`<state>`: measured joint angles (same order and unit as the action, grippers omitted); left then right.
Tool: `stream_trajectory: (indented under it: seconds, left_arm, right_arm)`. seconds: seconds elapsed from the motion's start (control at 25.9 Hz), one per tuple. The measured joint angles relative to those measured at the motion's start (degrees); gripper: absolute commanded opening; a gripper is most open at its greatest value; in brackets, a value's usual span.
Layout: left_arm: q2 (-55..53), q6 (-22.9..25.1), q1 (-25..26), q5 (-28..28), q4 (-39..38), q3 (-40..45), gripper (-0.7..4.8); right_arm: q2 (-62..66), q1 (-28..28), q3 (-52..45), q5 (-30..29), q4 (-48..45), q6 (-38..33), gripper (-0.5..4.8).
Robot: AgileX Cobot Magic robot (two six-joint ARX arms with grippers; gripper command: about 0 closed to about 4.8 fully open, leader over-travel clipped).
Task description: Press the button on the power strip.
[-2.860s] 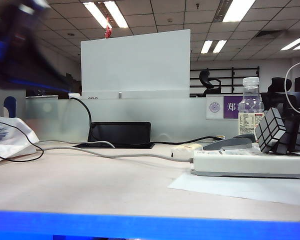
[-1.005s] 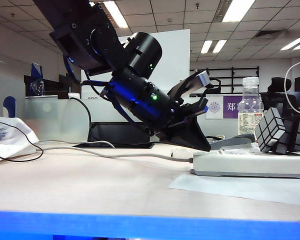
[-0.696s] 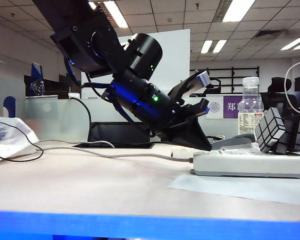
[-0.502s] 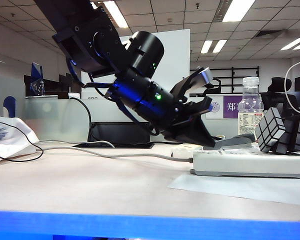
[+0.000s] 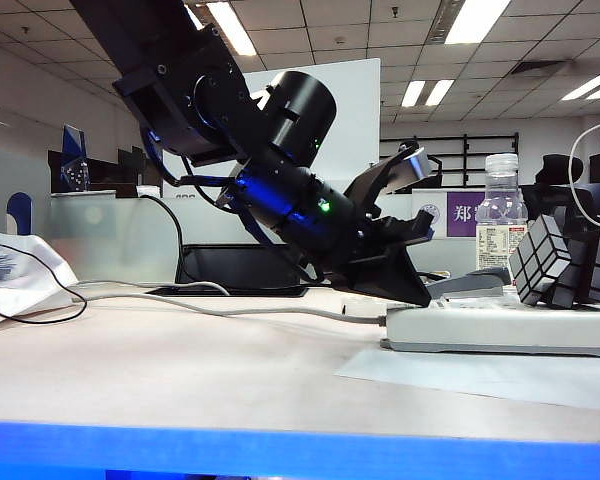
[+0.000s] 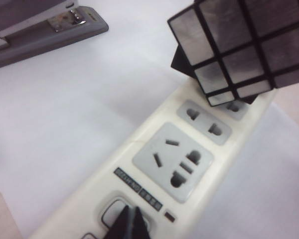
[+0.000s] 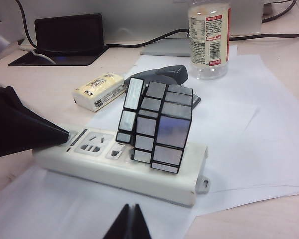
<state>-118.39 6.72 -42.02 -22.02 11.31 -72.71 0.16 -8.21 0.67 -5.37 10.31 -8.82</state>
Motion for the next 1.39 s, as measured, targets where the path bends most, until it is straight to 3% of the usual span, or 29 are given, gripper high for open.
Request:
stream_trajectory:
  seconds: [0.93, 1.39]
  left_arm:
    - [-1.46, 0.57, 0.02, -0.15, -2.93, -1.42, -0.05]
    - [-0.04, -2.95, 0.09, 1.03, -5.62, -4.24, -0.05]
  right_arm:
    - [0.0, 0.0, 0.02, 0.15, 0.04, 0.0, 0.0]
    - [0.0, 0.0, 0.02, 0.44, 0.09, 0.0, 0.0]
